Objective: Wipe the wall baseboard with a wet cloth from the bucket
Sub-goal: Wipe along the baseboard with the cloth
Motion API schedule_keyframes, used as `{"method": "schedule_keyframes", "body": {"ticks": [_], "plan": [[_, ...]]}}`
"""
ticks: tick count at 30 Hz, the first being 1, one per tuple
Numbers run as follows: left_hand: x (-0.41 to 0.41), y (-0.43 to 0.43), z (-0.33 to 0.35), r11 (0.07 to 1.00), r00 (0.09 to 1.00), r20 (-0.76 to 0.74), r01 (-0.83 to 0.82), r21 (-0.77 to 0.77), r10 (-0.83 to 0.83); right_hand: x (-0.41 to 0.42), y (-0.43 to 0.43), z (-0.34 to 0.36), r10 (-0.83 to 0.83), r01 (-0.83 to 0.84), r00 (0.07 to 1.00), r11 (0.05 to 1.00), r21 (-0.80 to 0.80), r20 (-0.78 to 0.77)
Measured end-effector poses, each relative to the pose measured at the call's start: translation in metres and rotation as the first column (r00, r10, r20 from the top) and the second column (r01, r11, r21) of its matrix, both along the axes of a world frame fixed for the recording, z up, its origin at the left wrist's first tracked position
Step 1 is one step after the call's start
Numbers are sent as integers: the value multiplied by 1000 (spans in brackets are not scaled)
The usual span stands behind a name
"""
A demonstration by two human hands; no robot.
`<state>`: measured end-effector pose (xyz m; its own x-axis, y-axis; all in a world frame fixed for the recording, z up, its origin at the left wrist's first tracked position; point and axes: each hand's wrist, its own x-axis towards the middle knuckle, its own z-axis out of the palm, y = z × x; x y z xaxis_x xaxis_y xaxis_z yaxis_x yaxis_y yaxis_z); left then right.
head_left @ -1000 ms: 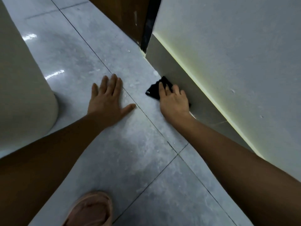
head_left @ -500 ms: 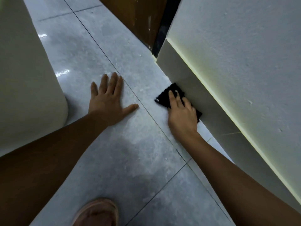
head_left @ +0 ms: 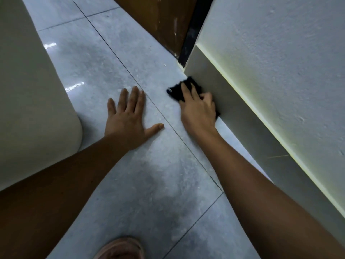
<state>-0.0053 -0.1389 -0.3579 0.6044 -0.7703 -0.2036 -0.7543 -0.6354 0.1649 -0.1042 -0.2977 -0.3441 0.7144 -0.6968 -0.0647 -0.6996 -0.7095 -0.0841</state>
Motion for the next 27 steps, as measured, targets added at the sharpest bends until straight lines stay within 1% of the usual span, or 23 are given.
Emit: {"method": "schedule_keyframes", "body": {"ticks": [2,3,6,8,12,16,17,18,21,22,24,27], "plan": [[0,0,0,1000,1000,-1,3,0,-3,-42,9,0,-49,49,999,999,-10,15],[0,1,0,1000,1000,-3,3,2,-3,-59,14,1,-59,59,998,998,-20,-5],[0,1,-1,1000,1000,-4,9,5,-9,-68,17,7,-72,70,993,997,-25,-88],[0,1,-1,1000,1000,-3,17,8,-17,-45,12,9,-58,56,990,998,-18,-125],[0,2,-1,1000,1000,-1,12,0,-12,32,-5,7,25,-21,992,999,29,-122],[1,0,2,1000,1000,0,17,25,-17,88,-9,11,-13,26,993,993,111,-119],[2,0,3,999,1000,0,19,31,-19,89,-7,12,2,11,995,993,118,-103],[2,0,4,999,1000,3,18,33,-18,83,-5,12,53,-44,996,993,110,-75],[3,1,4,999,999,28,17,42,-18,40,3,6,298,-299,954,953,55,22],[2,1,4,999,999,28,19,48,-20,23,4,5,334,-336,942,940,61,40],[3,1,3,998,1000,20,23,57,-24,11,-2,5,284,-285,958,957,56,29],[3,0,4,998,1000,-1,27,63,-27,46,-14,6,115,-114,990,993,23,-87]]}}
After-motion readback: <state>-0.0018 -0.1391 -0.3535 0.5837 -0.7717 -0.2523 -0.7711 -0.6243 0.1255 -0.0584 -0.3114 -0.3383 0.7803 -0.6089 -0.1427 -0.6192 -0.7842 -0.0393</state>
